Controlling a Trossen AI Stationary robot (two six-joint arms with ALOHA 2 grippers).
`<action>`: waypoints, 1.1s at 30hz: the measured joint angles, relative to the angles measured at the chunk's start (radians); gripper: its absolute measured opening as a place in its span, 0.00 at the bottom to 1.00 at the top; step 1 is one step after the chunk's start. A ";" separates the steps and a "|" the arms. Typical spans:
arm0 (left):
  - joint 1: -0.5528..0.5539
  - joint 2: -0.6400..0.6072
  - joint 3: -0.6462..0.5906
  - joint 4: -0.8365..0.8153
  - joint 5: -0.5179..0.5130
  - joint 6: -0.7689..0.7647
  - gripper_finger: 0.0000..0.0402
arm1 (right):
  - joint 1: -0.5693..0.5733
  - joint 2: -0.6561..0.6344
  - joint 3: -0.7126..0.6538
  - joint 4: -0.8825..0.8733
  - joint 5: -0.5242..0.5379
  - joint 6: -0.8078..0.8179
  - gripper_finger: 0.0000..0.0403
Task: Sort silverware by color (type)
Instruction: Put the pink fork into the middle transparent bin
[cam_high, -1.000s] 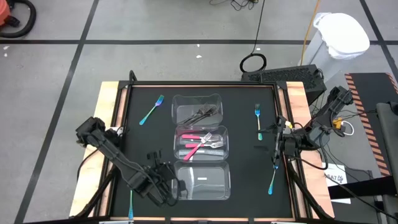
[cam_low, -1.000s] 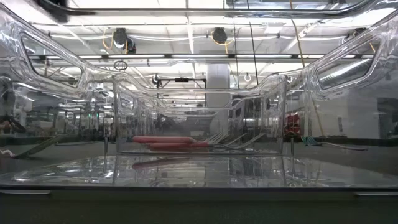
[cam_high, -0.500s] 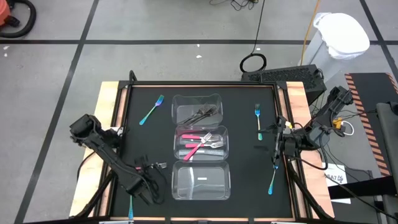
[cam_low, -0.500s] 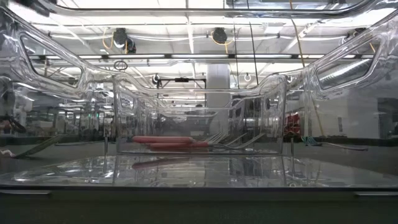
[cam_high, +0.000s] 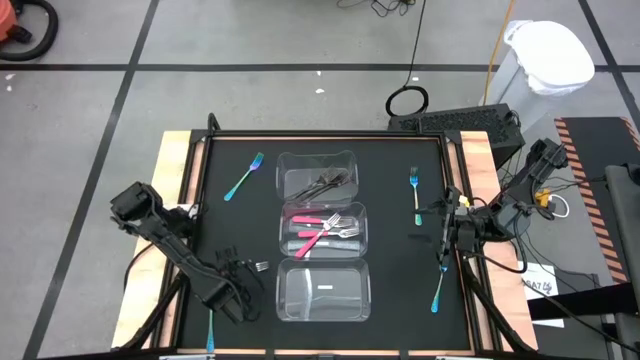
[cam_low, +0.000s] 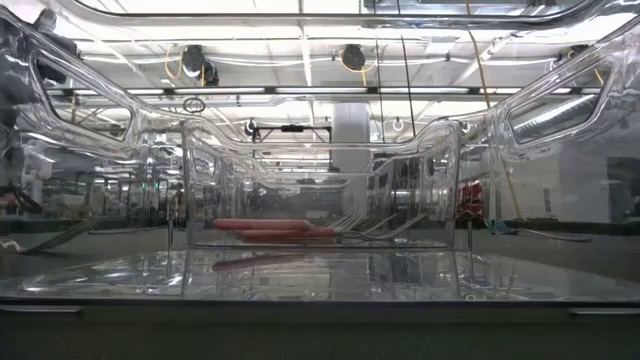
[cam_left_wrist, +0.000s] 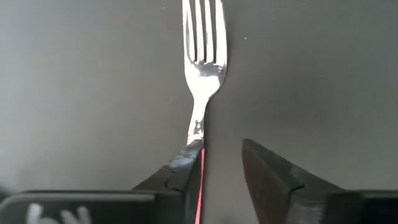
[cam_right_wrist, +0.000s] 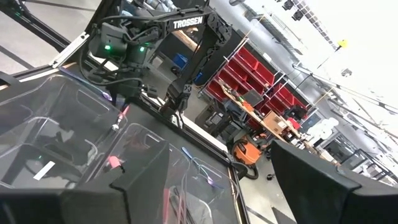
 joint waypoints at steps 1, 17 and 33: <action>0.000 0.000 -0.008 0.015 -0.001 0.005 0.32 | 0.000 0.000 0.000 0.000 0.000 0.000 0.68; 0.006 -0.088 -0.215 0.259 0.023 0.024 0.37 | 0.000 0.000 0.000 0.000 0.000 -0.003 0.68; 0.016 -0.099 -0.264 0.357 0.066 0.041 0.04 | 0.000 0.000 0.000 0.000 0.000 0.008 0.68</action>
